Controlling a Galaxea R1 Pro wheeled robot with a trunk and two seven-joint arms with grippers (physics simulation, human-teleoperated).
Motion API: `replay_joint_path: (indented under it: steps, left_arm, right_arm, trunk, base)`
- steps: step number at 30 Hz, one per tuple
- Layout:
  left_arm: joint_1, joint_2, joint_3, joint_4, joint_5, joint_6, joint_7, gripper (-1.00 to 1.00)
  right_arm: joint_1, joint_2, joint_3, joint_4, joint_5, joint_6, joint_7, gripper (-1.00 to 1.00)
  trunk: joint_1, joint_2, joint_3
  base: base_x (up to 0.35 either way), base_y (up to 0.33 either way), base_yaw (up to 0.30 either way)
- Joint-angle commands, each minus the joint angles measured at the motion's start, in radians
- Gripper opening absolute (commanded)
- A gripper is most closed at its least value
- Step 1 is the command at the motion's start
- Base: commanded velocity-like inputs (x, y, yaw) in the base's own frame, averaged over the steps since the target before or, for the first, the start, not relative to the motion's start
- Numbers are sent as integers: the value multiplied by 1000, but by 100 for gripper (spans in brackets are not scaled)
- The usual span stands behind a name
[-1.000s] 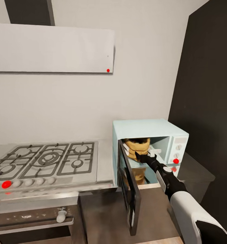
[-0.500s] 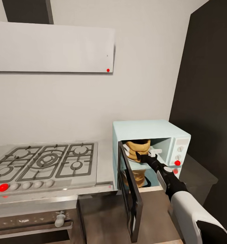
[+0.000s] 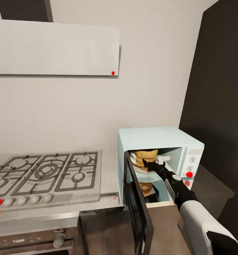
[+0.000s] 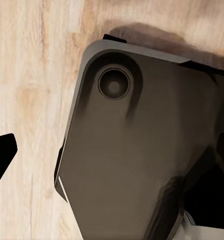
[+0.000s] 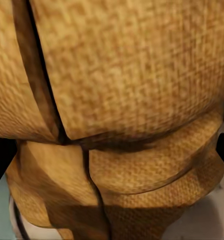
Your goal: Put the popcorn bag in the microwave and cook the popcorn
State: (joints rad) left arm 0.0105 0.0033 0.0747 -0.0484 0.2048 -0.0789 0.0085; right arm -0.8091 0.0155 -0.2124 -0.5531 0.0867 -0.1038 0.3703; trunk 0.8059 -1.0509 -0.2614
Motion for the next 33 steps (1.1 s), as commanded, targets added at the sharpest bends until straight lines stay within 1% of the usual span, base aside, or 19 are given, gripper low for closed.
replay_joint_path:
  steps: [1,5,7,24,28,33]
  left_arm:
    - [0,0,7,-2,-1,-1,1,100]
    - [0,0,7,-2,-1,-1,1,100]
    - [0,0,7,-2,-2,-1,1,100]
    - [0,0,7,-1,-1,-1,1,100]
    - [0,0,7,-2,-1,-1,1,100]
    - [0,0,7,-1,-1,-1,1,100]
  right_arm:
    - [-7,2,-12,2,10,0,-2,100]
    - [-6,1,-12,2,10,0,-2,100]
    - [-6,1,-12,2,10,0,-2,100]
    - [-6,-3,-9,-4,21,19,2,100]
    - [-7,-3,-9,-7,20,71,-3,100]
    - [-6,-6,-9,-14,22,82,-10,100]
  trunk:
    - [0,0,-1]
    - [0,0,-1]
    - [0,0,-1]
    - [0,0,-1]
    - [0,0,-1]
    - [0,0,-1]
  base:
    - [20,0,0]
    - [-3,0,0]
    - [-216,0,0]
    - [-330,0,0]
    - [-335,0,0]
    - [-335,0,0]
